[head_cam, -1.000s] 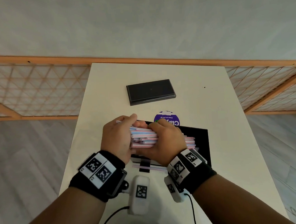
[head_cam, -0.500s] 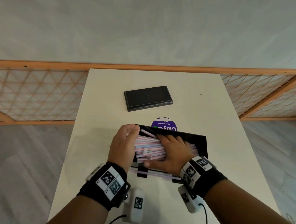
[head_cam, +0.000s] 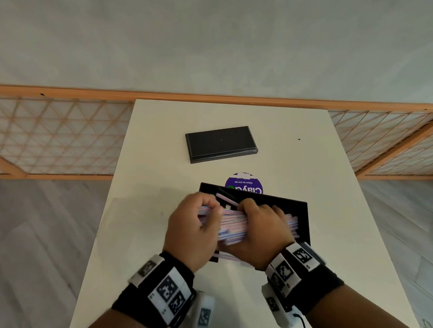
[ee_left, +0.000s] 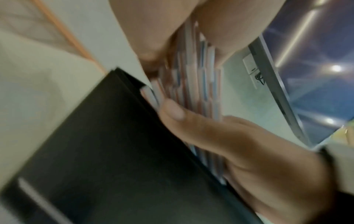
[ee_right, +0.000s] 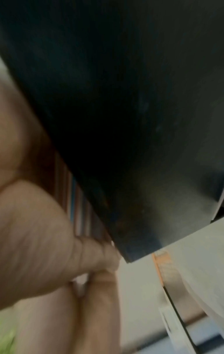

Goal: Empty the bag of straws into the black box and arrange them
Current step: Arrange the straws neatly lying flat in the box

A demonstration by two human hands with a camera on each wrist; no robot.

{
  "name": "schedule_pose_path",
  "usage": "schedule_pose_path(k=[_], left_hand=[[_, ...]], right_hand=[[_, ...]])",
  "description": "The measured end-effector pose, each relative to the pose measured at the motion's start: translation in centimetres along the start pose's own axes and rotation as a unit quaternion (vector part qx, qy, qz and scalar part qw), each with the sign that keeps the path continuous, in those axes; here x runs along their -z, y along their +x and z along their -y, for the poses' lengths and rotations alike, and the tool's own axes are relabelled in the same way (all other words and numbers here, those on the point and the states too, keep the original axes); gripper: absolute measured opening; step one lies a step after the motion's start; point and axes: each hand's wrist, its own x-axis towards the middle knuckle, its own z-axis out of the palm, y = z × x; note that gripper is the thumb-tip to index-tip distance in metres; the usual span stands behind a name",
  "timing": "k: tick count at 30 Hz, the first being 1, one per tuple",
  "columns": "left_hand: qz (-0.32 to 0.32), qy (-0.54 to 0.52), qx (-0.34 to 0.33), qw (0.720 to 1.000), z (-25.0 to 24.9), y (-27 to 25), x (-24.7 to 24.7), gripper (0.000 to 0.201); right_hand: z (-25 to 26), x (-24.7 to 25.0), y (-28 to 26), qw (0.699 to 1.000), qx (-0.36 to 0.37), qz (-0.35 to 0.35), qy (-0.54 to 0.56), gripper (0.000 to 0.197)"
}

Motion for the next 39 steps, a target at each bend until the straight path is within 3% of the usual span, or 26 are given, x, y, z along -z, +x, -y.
schedule_pose_path(k=[2, 4, 7, 9, 10, 12, 14, 16, 25, 27, 31, 35, 37, 39], left_hand=[[0.03, 0.119, -0.046, 0.991, 0.4, 1.2, 0.8, 0.013], [0.048, 0.162, -0.039, 0.985, -0.7, 2.7, 1.9, 0.017], [0.061, 0.15, 0.046, 0.986, -3.5, 4.4, 2.5, 0.015], [0.068, 0.052, 0.155, 0.984, -5.5, 5.5, 1.5, 0.012], [0.07, -0.045, 0.225, 0.971, -6.4, 5.9, 0.7, 0.012], [0.087, -0.231, 0.372, 0.895, -7.7, 6.4, -0.8, 0.009], [0.102, -0.302, 0.457, 0.83, -8.0, 6.8, -2.0, 0.009], [0.097, -0.31, 0.487, 0.811, -7.2, 7.0, -3.0, 0.008], [0.099, -0.252, 0.536, 0.8, -3.7, 8.3, -6.3, 0.017], [0.104, -0.229, 0.534, 0.807, -3.3, 8.5, -6.8, 0.018], [0.087, -0.155, 0.477, 0.861, -4.2, 7.8, -6.6, 0.022], [0.03, -0.047, 0.341, 0.938, -5.9, 6.1, -3.8, 0.016], [0.042, -0.022, 0.288, 0.956, -6.4, 5.1, -1.7, 0.01], [0.068, -0.024, 0.286, 0.956, -6.4, 4.5, 0.5, 0.012]], right_hand=[[-0.7, 0.2, -0.2, 0.998, -0.022, 0.061, 0.016, 0.093], [-1.1, 0.5, -0.3, 0.995, -0.013, 0.095, 0.012, 0.104], [-0.7, 0.7, 0.1, 0.993, -0.005, 0.114, -0.02, 0.107], [-0.3, 0.8, 0.3, 0.993, -0.012, 0.118, -0.019, 0.105], [-0.1, 0.8, 0.4, 0.992, -0.016, 0.122, -0.017, 0.105], [0.0, 1.2, 0.6, 0.988, -0.018, 0.149, -0.021, 0.104], [0.0, 1.5, 1.0, 0.984, -0.018, 0.174, -0.038, 0.095], [-0.3, 1.5, 1.2, 0.985, -0.017, 0.165, -0.052, 0.087], [-1.3, 1.6, 1.3, 0.985, -0.002, 0.167, -0.046, 0.075], [-1.3, 1.7, 1.3, 0.983, -0.008, 0.178, -0.036, 0.077], [-1.7, 1.9, 0.8, 0.989, -0.012, 0.146, -0.003, 0.073], [-2.5, 2.2, -0.1, 0.991, -0.01, 0.109, 0.077, 0.108], [-2.7, 2.3, -0.2, 0.991, -0.007, 0.114, 0.066, 0.12], [-2.2, 2.2, 0.0, 0.991, 0.013, 0.129, 0.035, 0.12]])
